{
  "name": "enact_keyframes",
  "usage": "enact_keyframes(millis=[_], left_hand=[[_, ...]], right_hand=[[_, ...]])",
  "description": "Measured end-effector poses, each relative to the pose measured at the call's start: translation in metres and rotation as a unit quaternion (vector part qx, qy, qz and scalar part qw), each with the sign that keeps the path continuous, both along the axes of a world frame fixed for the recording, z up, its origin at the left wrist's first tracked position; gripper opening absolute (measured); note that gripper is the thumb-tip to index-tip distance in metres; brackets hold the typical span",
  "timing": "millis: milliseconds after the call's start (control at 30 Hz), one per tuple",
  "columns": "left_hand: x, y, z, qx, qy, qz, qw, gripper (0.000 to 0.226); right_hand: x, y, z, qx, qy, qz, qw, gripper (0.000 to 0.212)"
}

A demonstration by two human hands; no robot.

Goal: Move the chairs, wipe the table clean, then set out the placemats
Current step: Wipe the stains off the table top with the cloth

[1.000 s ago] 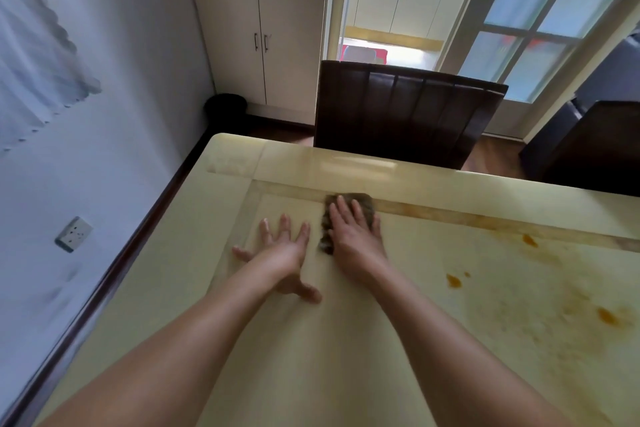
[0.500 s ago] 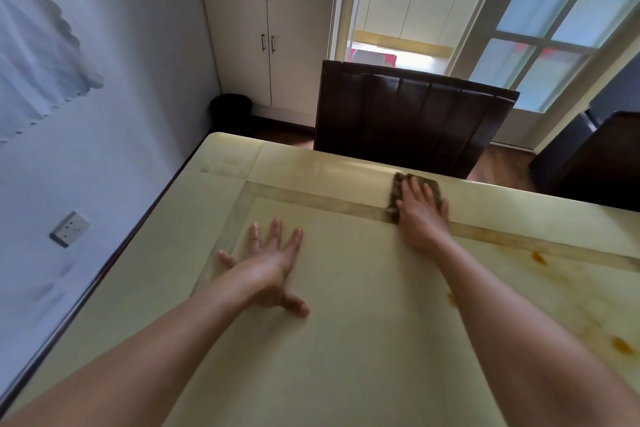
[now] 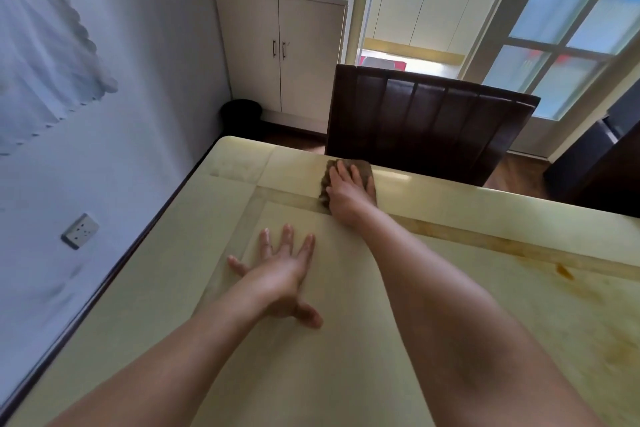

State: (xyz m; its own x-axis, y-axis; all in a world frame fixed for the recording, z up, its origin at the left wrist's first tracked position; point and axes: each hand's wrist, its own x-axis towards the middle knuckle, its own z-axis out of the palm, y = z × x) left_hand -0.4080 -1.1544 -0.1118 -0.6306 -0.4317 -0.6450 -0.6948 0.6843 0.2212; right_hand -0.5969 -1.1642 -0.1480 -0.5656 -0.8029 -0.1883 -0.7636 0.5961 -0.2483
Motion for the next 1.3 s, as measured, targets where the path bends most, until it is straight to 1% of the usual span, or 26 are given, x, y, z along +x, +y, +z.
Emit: enact_keyframes(millis=[100, 267, 400, 567, 667, 800, 900, 1033, 1067, 1133, 1167, 1200, 1267, 1300], left_hand=[[0.0, -0.001, 0.001, -0.001, -0.002, -0.003, 1.0, 0.125], [0.002, -0.001, 0.0, -0.008, -0.01, -0.004, 1.0, 0.124], [0.003, -0.001, 0.001, -0.019, -0.011, -0.007, 1.0, 0.122], [0.004, -0.001, -0.001, -0.025, -0.014, -0.006, 1.0, 0.122], [0.001, -0.001, -0.001, -0.03, -0.022, -0.011, 0.999, 0.122], [-0.001, -0.001, -0.001, -0.035, -0.032, -0.013, 0.999, 0.122], [-0.001, 0.0, 0.0, -0.035, -0.036, -0.008, 0.999, 0.121], [0.0, 0.001, 0.001, -0.039, -0.026, -0.007, 0.999, 0.124], [0.001, -0.002, 0.0, -0.04, -0.027, -0.011, 0.999, 0.13], [0.001, -0.006, -0.003, -0.045, -0.027, -0.016, 0.998, 0.152], [0.0, -0.005, -0.002, -0.054, -0.028, -0.015, 0.998, 0.158], [-0.001, -0.001, 0.002, -0.067, -0.025, -0.011, 0.997, 0.153], [-0.002, 0.017, 0.012, -0.105, -0.006, -0.024, 0.994, 0.128], [-0.004, 0.03, 0.018, -0.11, 0.005, -0.038, 0.993, 0.12]], right_hand=[[-0.014, 0.001, -0.001, -0.006, -0.001, 0.004, 1.0, 0.054], [-0.047, 0.035, 0.0, -0.004, -0.004, -0.04, 0.999, 0.054], [-0.098, 0.099, 0.001, 0.012, 0.0, -0.114, 0.993, 0.054], [-0.148, 0.179, 0.0, 0.033, 0.008, -0.219, 0.975, 0.053], [-0.157, 0.213, -0.001, 0.042, 0.016, -0.274, 0.961, 0.052], [-0.144, 0.219, -0.002, 0.054, 0.009, -0.313, 0.948, 0.053], [-0.114, 0.211, -0.001, 0.051, -0.012, -0.293, 0.955, 0.055], [-0.046, 0.198, 0.004, 0.019, -0.033, -0.222, 0.974, 0.056], [-0.027, 0.193, 0.004, 0.011, -0.04, -0.205, 0.978, 0.056], [0.013, 0.187, 0.005, 0.0, -0.051, -0.169, 0.984, 0.056], [0.031, 0.187, 0.005, -0.003, -0.052, -0.148, 0.988, 0.057], [0.046, 0.187, 0.005, -0.003, -0.052, -0.124, 0.991, 0.057], [0.067, 0.196, 0.003, 0.007, -0.051, -0.066, 0.996, 0.056], [0.071, 0.201, 0.002, 0.013, -0.048, -0.036, 0.998, 0.055]])
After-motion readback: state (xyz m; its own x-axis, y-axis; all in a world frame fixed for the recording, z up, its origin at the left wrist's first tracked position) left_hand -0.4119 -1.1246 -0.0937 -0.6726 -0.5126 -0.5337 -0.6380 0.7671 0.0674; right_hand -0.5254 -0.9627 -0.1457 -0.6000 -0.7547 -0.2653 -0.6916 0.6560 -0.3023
